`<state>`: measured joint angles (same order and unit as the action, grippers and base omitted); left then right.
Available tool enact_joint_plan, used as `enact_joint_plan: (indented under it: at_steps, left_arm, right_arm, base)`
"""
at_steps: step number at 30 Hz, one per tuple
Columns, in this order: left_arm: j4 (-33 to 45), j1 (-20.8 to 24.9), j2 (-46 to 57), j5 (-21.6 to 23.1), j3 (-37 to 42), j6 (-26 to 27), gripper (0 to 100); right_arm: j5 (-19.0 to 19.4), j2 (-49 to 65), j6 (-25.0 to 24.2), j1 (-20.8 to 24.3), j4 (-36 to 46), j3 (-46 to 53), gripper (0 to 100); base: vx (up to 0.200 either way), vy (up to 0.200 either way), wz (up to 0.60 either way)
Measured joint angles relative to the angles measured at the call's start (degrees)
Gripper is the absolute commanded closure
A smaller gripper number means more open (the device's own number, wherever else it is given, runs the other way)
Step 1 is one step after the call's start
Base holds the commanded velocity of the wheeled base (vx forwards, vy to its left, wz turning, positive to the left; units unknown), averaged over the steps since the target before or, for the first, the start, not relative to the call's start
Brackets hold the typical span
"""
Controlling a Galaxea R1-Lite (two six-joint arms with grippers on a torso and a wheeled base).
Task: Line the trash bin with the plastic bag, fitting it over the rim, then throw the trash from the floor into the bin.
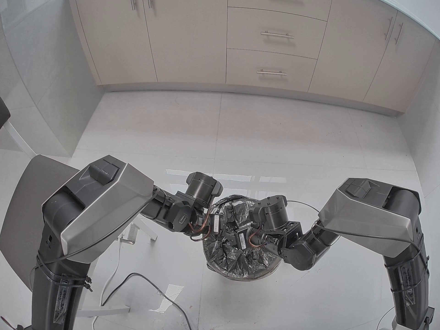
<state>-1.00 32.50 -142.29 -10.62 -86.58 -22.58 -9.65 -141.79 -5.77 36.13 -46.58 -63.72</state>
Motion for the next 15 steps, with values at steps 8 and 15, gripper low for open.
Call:
enact_joint_plan:
  at_steps: [8, 15]
  left_arm:
    - [-0.1, 0.0, 0.7, 0.0, 0.1, 0.0, 0]
    - [0.3, 0.5, 4.4, 0.1, 0.8, 0.0, 0]
  right_arm:
    - [0.1, -4.0, 0.0, -1.5, 0.0, -5.4, 0]
    - [0.2, -6.9, -0.2, -2.8, 0.0, -8.1, 0]
  base:
    - [0.000, 0.000, 0.00]
    - [0.000, 0.000, 0.00]
